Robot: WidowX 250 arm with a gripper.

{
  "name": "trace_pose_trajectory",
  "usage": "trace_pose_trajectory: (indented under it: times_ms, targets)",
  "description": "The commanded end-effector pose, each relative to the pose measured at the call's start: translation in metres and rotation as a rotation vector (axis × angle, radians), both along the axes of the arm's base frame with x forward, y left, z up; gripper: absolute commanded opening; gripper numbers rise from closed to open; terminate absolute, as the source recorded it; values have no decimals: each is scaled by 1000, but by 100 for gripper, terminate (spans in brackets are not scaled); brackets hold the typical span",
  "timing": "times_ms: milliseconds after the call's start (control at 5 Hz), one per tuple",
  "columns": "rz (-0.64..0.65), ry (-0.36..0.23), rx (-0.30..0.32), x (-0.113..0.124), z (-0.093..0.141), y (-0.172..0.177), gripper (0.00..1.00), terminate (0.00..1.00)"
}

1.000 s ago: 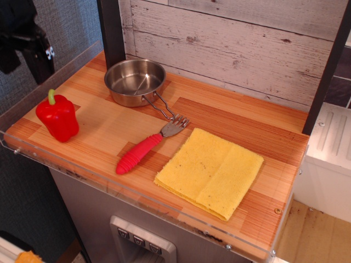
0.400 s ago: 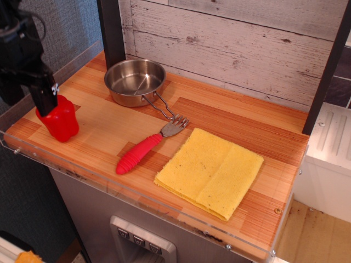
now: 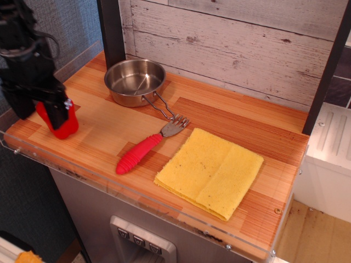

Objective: Put the red capsicum in the pot

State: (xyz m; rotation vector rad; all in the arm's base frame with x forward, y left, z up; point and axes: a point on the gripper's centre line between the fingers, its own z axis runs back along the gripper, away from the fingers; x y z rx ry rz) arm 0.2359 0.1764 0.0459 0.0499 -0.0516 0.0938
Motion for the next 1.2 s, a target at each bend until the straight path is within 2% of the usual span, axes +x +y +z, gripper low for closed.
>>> trace_pose_trajectory:
  times_ms: [0, 400, 600, 800, 1000]
  targets:
    - [-7, -30, 25, 20, 6, -5, 100, 0]
    - [7, -31, 10, 29, 2, -5, 100, 0]
    - [31, -43, 5, 27, 8, -4, 0, 0]
    - [30, -34, -21, 29, 40, -6, 0, 0]
    - [62, -108, -66, 55, 83, -10, 0, 0]
